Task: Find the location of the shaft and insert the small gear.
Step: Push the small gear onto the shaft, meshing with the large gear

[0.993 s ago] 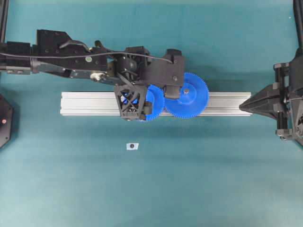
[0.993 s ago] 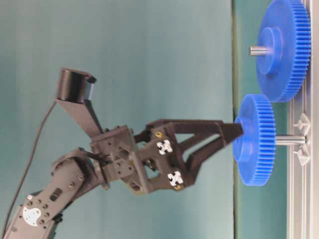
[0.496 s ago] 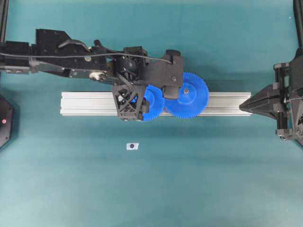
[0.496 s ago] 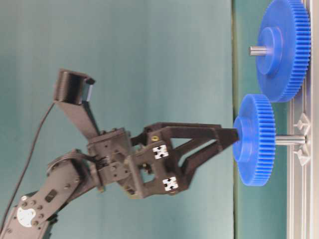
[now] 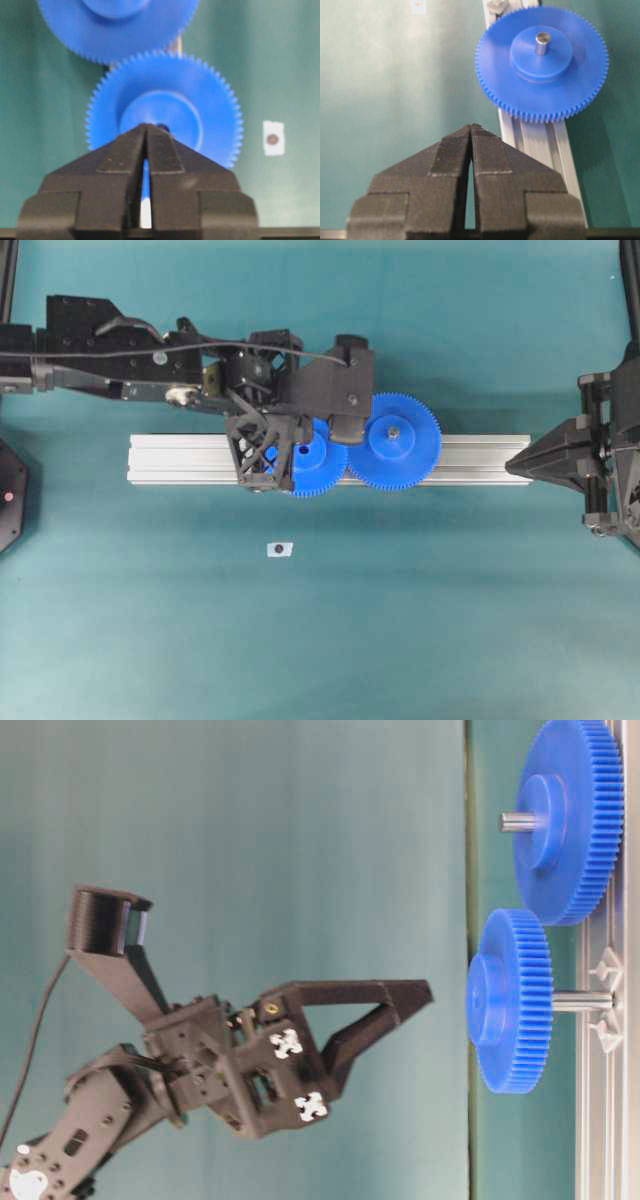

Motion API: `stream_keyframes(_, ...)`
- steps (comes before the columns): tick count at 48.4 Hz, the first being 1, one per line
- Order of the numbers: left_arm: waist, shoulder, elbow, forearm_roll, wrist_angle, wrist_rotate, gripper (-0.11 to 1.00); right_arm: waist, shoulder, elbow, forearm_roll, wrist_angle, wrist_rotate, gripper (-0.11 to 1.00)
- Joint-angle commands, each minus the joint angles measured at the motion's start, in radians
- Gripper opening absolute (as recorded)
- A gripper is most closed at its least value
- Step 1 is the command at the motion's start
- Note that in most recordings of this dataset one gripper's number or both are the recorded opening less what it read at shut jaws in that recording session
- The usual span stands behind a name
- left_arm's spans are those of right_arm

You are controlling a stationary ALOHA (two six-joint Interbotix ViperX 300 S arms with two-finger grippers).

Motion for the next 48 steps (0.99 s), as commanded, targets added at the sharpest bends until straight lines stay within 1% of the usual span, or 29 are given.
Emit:
stream_keyframes(1,-0.002,0.014,0.002,0.003,-0.021,-0.003,0.01,-0.002,0.003,-0.009,0.002,-0.012,0.006,0.06)
stream_keyframes(11,-0.015,0.046,-0.006,0.003,-0.021,-0.012,0.01,0.000,0.000,-0.006,0.002,-0.012,0.006,0.06)
stream_keyframes(18,-0.035,0.034,-0.014,0.003,-0.009,-0.017,0.01,-0.002,0.000,-0.005,0.002,-0.012,0.006,0.06)
stream_keyframes(25,-0.054,0.012,-0.018,0.003,0.009,-0.035,0.01,-0.002,0.000,-0.002,0.000,-0.012,0.008,0.06)
stream_keyframes(33,-0.057,0.011,-0.011,0.003,0.015,-0.049,0.01,0.000,0.000,0.002,0.002,-0.012,0.008,0.06)
stream_keyframes(48,-0.055,0.011,-0.034,0.003,0.014,-0.048,0.01,-0.002,0.000,0.006,0.002,-0.017,0.008,0.06)
